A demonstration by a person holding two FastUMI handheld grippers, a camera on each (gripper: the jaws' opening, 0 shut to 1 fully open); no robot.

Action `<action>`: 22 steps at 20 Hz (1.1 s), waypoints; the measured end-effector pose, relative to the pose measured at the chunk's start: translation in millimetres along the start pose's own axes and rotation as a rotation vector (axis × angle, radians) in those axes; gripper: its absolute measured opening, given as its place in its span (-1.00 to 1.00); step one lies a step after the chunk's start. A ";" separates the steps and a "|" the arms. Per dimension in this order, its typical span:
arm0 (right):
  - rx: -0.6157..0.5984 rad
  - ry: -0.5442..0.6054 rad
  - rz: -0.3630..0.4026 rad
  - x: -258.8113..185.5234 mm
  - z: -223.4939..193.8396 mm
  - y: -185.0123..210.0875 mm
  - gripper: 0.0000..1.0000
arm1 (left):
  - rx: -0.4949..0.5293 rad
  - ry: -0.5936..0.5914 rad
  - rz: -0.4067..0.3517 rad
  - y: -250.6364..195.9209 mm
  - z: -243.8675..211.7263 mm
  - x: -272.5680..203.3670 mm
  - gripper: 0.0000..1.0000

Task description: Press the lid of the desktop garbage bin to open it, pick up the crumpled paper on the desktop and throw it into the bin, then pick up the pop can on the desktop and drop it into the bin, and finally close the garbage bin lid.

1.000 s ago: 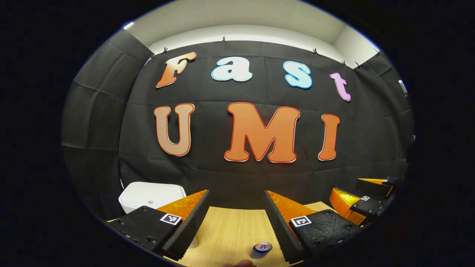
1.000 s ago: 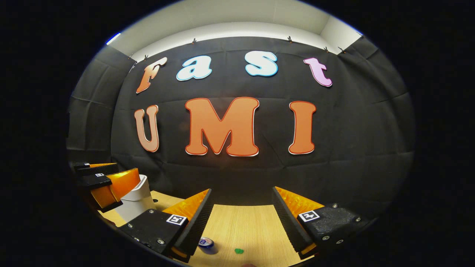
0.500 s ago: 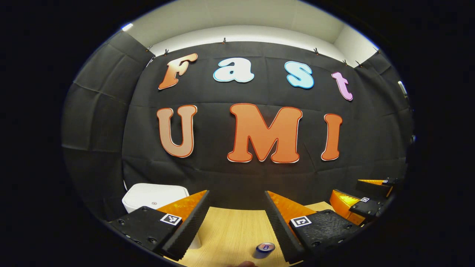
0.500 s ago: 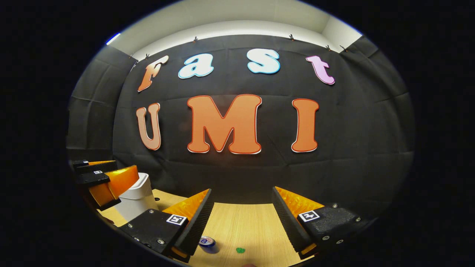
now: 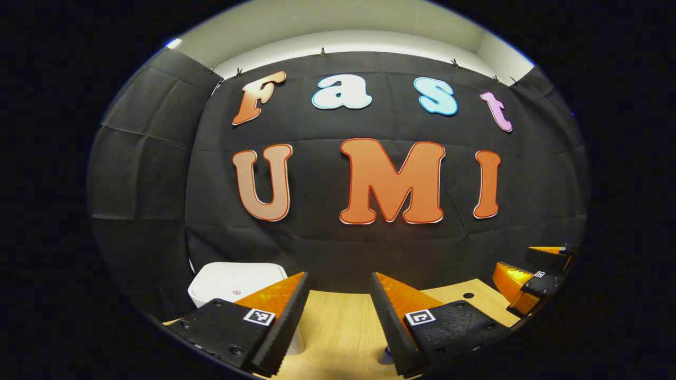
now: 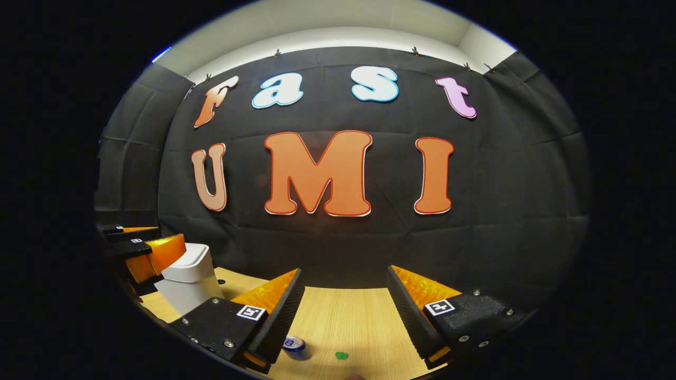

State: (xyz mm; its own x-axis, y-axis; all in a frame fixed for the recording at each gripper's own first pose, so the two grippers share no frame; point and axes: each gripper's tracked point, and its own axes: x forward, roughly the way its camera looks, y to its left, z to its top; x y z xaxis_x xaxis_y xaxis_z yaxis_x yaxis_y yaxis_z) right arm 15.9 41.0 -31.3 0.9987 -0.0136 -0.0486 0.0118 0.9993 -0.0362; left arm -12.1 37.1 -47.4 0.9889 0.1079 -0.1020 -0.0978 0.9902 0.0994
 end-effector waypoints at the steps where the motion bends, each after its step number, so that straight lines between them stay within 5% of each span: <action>1: -0.003 0.000 0.002 0.0 0.0 1.0 0.87 | 0.002 -0.007 0.013 6.8 3.5 2.2 0.41; 5: -0.006 0.006 0.005 2.0 -3.4 5.1 0.87 | 0.022 -0.034 0.044 26.1 9.3 4.0 0.14; 12: -0.006 0.021 0.022 5.3 -8.0 15.3 0.87 | 0.064 -0.061 0.169 85.6 21.5 17.8 -0.91; 18: -0.009 0.039 0.029 7.9 -15.3 22.3 0.87 | 0.063 -0.033 0.235 139.5 13.9 38.7 -1.00; 22: -0.014 0.048 0.023 7.8 -19.0 22.4 0.88 | -0.045 0.079 0.251 178.0 -20.6 60.3 -1.00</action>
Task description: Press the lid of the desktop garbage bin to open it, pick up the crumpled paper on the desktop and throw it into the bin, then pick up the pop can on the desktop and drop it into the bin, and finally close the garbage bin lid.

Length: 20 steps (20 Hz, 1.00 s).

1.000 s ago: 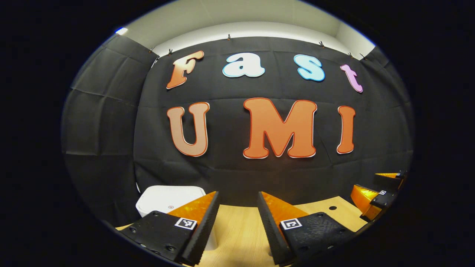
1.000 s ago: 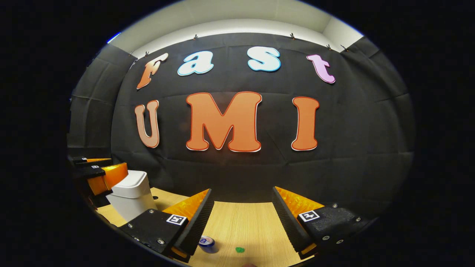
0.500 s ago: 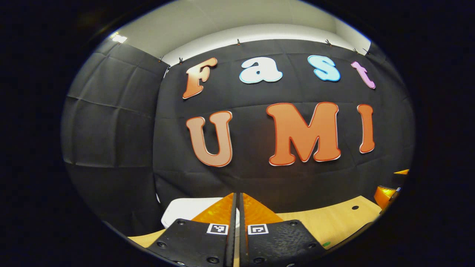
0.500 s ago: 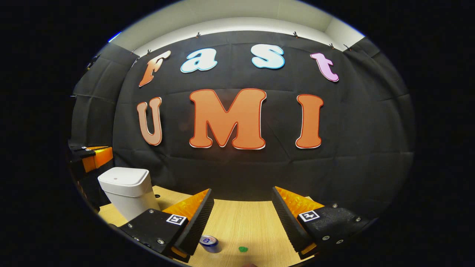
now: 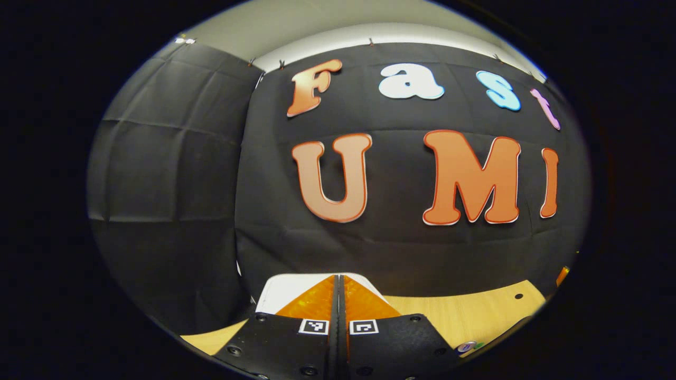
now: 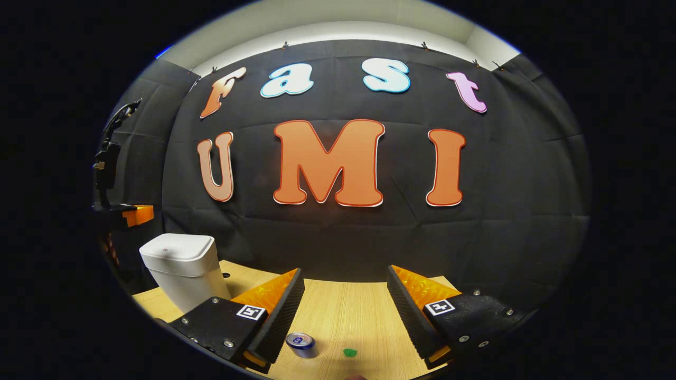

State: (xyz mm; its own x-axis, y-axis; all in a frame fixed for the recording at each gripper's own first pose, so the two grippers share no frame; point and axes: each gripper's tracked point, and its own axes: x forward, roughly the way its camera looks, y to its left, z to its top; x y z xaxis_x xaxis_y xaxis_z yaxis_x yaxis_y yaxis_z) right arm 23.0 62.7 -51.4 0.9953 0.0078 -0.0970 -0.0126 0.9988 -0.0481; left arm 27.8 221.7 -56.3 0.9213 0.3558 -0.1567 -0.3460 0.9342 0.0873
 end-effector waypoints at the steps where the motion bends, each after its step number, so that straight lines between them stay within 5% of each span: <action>1: 0.001 0.000 -0.002 0.5 -0.4 -0.7 0.88 | -0.010 0.031 -0.002 5.6 -7.2 6.8 -1.00; 10: -0.013 0.020 -0.021 -0.3 -8.3 -5.9 0.87 | -0.056 0.242 -0.011 13.1 -78.8 29.8 -1.00; 20: -0.014 0.052 -0.021 2.8 -19.7 -7.8 0.87 | -0.010 0.281 0.018 6.4 -88.7 29.0 -1.00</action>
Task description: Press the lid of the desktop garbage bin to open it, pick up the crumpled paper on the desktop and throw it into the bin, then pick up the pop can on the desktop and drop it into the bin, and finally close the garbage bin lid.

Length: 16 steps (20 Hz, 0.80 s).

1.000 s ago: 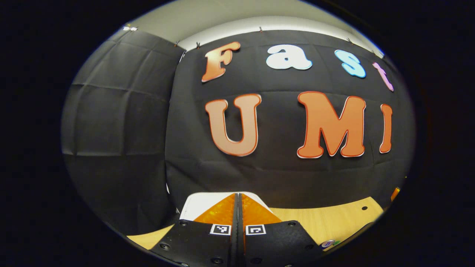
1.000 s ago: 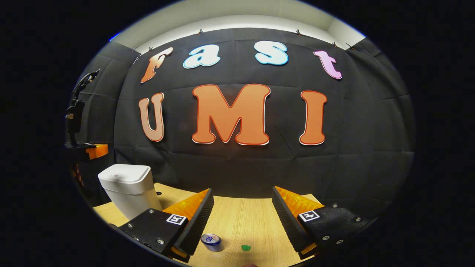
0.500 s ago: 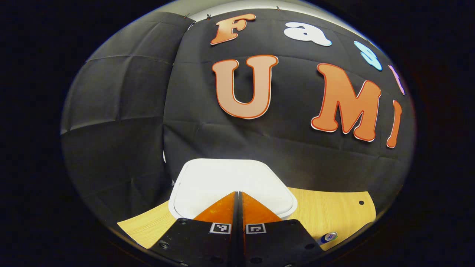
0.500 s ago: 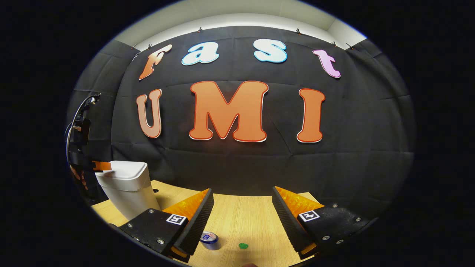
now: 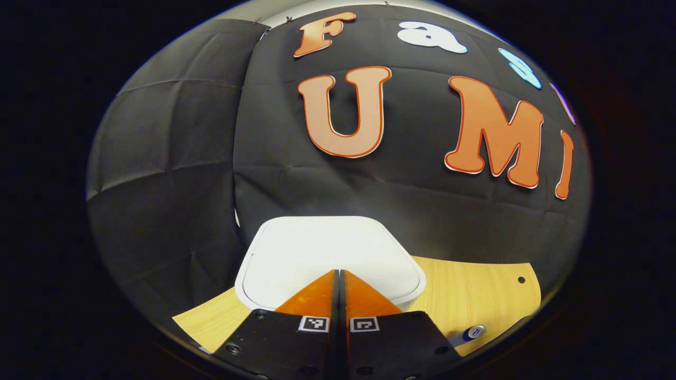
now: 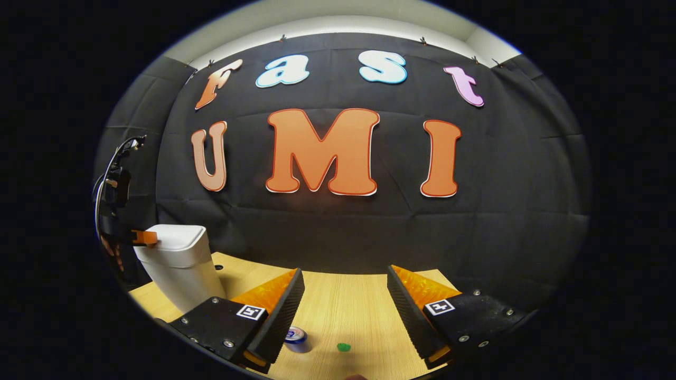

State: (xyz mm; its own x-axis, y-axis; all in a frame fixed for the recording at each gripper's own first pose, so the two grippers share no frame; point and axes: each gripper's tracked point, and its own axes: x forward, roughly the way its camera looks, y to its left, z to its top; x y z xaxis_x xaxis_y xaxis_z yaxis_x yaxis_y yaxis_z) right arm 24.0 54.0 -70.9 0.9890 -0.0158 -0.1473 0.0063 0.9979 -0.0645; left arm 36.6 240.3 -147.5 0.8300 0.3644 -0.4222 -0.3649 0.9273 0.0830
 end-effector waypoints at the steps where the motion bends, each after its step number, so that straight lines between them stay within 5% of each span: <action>1: 0.000 0.001 0.002 -0.8 -0.1 0.2 0.87 | 0.005 0.004 0.006 -0.3 -1.0 -0.1 -0.99; 8: 0.025 -0.019 -0.006 -0.9 4.6 -1.8 0.87 | 0.109 0.026 0.056 0.3 6.0 -0.6 -1.00; 16: 0.022 -0.008 -0.024 -7.4 -0.8 -13.8 0.88 | 0.077 -0.231 0.043 4.5 70.2 -39.8 -1.00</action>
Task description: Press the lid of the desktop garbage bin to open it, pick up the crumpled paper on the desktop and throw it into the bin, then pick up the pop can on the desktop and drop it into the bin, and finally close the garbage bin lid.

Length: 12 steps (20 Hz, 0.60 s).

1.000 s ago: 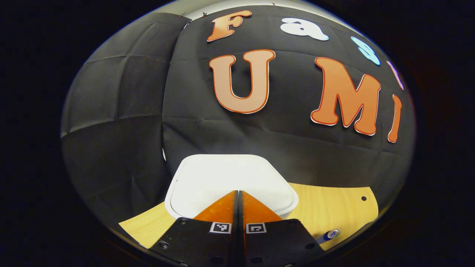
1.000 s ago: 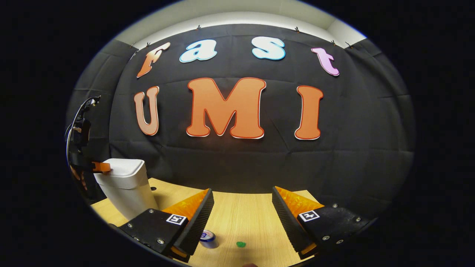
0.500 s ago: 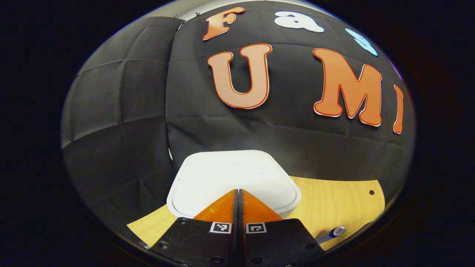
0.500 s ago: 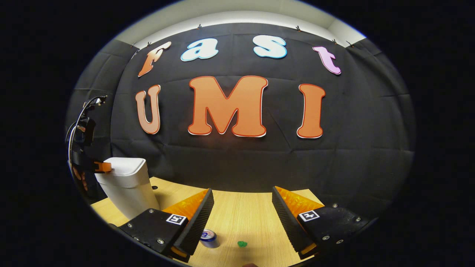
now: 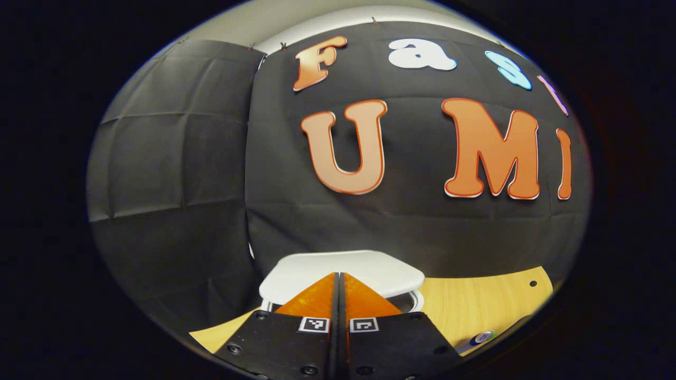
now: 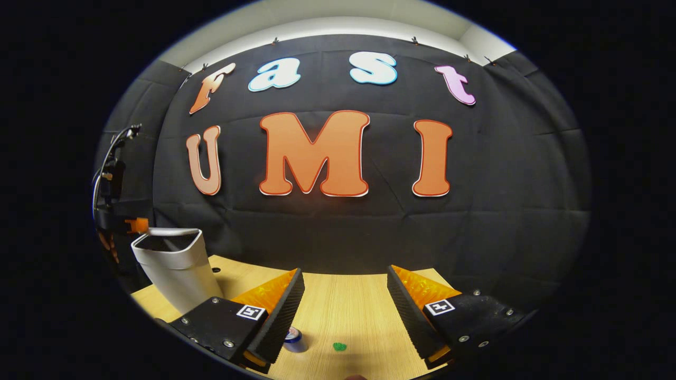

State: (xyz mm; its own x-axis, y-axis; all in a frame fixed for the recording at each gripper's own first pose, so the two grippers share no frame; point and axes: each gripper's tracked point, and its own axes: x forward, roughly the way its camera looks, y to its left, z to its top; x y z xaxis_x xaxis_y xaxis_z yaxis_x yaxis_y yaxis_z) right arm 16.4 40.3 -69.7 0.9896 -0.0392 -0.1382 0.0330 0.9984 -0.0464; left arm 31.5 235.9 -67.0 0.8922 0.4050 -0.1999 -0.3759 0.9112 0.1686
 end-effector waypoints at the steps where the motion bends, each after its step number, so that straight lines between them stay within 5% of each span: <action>1: -0.002 0.003 0.002 -0.5 -1.5 0.1 0.87 | 0.005 -0.028 0.000 -1.0 9.1 -4.1 -1.00; 7: -0.024 0.025 0.013 0.9 -14.9 -0.7 0.87 | 0.001 -0.137 -0.011 -10.4 44.7 -45.2 -1.00; 9: -0.025 0.033 0.019 1.7 -20.9 -1.7 0.87 | -0.013 -0.157 -0.043 -21.5 52.6 -51.6 -0.90; 12: -0.014 0.049 0.029 3.8 -31.2 -0.7 0.88 | -0.041 -0.169 -0.095 -37.2 54.3 -69.9 -0.47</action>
State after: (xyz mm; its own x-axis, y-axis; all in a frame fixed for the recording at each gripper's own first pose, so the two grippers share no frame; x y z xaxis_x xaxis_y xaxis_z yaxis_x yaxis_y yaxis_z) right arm 15.8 38.1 -101.1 0.9820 -0.0130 -0.1884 0.0026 0.9984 -0.0557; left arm -3.2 169.6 -6.9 0.9521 0.3022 -0.0477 -0.2952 0.9483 0.1165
